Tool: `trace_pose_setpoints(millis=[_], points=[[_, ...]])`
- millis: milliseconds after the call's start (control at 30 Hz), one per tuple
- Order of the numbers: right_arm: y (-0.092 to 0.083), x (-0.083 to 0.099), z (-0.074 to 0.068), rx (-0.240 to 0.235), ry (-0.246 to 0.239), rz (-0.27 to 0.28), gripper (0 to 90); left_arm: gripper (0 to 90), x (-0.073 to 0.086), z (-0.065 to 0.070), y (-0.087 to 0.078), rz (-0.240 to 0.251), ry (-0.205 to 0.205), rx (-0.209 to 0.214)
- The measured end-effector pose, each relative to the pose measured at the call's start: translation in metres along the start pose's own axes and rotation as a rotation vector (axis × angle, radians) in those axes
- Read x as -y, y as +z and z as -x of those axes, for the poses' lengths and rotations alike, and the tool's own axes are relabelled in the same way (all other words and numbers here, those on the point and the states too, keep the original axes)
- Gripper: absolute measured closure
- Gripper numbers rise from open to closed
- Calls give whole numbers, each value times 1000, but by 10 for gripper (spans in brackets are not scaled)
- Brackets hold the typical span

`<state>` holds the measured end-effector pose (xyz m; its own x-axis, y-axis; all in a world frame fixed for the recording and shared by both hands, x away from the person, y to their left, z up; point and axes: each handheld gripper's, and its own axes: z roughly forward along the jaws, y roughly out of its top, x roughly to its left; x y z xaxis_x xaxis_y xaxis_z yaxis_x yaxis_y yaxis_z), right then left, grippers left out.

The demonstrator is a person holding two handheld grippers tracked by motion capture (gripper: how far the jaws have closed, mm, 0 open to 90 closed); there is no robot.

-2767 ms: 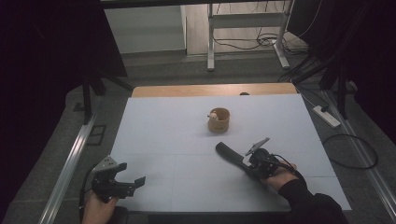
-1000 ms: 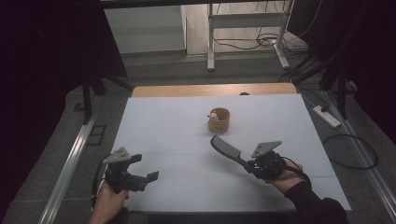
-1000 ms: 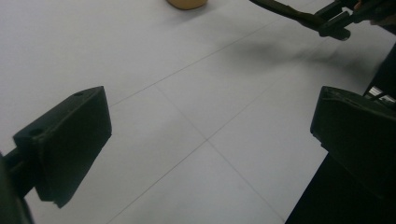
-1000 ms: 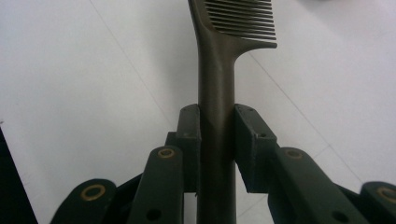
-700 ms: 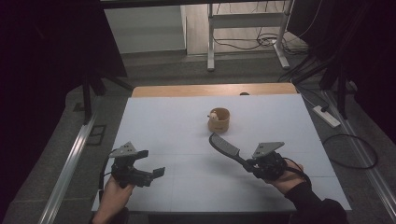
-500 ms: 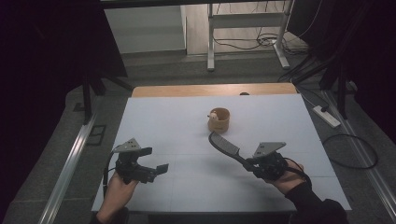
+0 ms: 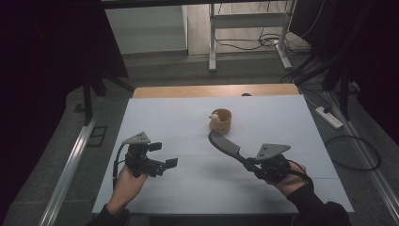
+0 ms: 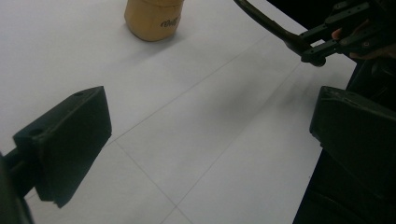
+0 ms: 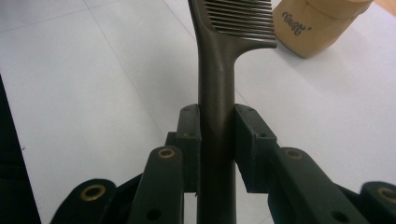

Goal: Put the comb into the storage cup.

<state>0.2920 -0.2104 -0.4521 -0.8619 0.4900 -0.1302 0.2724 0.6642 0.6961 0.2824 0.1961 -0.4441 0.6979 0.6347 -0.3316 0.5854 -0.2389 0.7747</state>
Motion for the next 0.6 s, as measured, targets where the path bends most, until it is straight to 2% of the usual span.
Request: trace_pose_setpoints(millis=[600], points=[[-3, -6, -6, 17, -39, 51, 727, 0, -25, 2, 28, -28, 1, 117]])
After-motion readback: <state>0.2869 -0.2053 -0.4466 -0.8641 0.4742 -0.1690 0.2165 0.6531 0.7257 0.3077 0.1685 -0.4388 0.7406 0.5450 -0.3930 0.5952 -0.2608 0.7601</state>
